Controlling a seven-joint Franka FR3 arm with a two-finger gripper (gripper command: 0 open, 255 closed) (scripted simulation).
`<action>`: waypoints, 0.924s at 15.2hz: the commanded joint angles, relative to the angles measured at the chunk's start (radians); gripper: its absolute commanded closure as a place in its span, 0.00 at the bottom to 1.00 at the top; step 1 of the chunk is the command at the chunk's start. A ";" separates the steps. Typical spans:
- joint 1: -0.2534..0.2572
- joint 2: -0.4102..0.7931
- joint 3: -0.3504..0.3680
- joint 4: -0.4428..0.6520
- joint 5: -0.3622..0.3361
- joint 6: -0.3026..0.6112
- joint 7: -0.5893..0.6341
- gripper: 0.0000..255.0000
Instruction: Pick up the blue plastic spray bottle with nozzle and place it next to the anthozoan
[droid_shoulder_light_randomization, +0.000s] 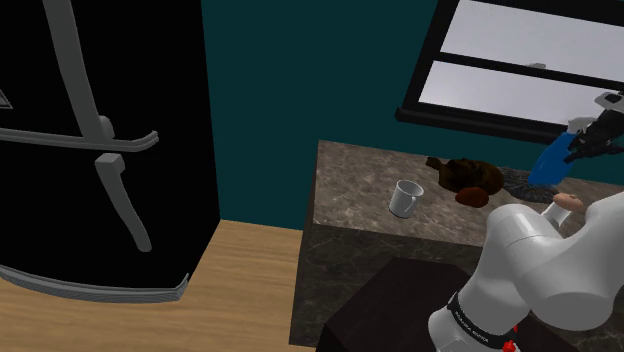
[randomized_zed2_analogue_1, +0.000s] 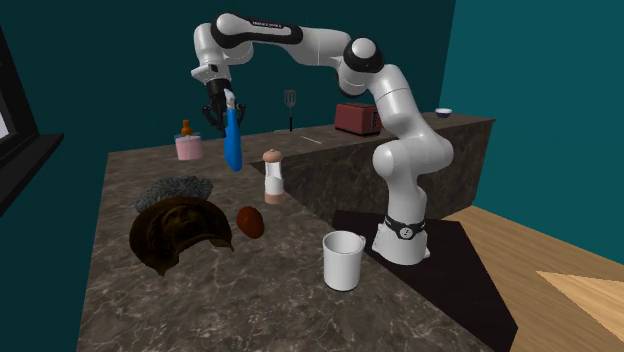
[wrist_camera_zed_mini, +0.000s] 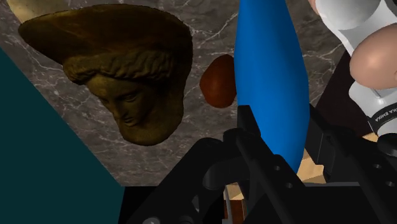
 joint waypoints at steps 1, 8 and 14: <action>-0.013 -0.002 -0.001 -0.030 -0.004 0.025 -0.008 1.00; -0.046 -0.013 -0.005 -0.130 -0.017 0.114 -0.021 1.00; -0.061 -0.028 -0.017 -0.201 -0.034 0.185 -0.029 1.00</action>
